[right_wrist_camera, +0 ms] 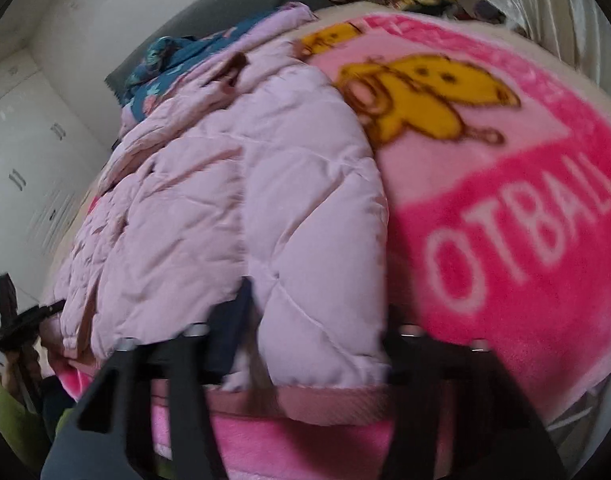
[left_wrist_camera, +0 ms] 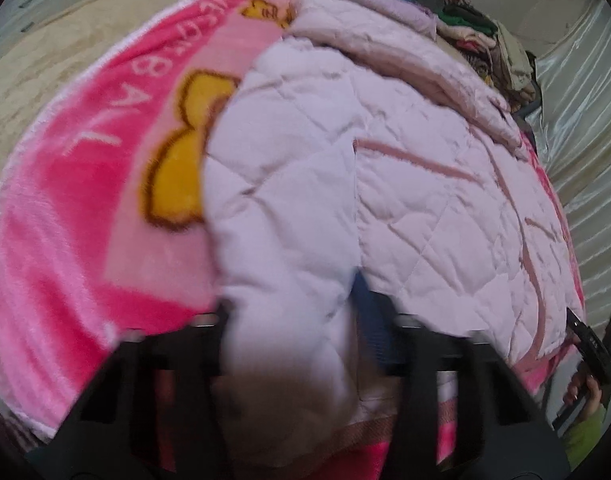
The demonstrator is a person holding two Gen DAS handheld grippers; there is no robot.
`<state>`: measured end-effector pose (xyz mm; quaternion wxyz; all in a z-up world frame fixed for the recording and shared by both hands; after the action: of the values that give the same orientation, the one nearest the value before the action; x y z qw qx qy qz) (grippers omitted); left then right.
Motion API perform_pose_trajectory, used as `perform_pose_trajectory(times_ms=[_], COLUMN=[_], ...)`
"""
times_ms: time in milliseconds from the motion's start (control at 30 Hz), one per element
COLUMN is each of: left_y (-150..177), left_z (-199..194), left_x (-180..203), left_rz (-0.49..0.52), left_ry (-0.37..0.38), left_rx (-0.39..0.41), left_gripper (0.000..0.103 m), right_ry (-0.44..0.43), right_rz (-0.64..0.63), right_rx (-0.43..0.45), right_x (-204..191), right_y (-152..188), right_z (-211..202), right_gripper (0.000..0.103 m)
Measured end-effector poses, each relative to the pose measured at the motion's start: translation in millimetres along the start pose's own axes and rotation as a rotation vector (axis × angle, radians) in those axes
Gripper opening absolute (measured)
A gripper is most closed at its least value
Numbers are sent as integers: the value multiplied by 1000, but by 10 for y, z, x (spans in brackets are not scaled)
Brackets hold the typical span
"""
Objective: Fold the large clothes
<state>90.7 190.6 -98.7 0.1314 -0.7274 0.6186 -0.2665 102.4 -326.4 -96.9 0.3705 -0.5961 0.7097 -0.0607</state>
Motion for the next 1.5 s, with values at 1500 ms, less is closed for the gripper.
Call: perform_pose_trajectory(times_ms=[1500], left_y=[-1314], left_z=[-975], left_x=[421], left_rz=[105], left_ry=[6], left_rx=[372], left_gripper=[11], right_ry=[-119], right_rz=[-68], right_rx=[350], right_x=[-1100], right_y=[-1590], right_z=[-738], right_gripper=[19])
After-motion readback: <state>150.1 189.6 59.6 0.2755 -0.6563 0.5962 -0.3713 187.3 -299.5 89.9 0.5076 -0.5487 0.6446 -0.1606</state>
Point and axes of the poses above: each gripper's, at about its wrist camera, not at the fingertips, and z roughly the way its jaws point, x to its right, y to its underside, the point moved 1 cm from there along z, roughly the way its jaws point, and after that the axes turned 8 degrees about z, right-handed, at the moved point
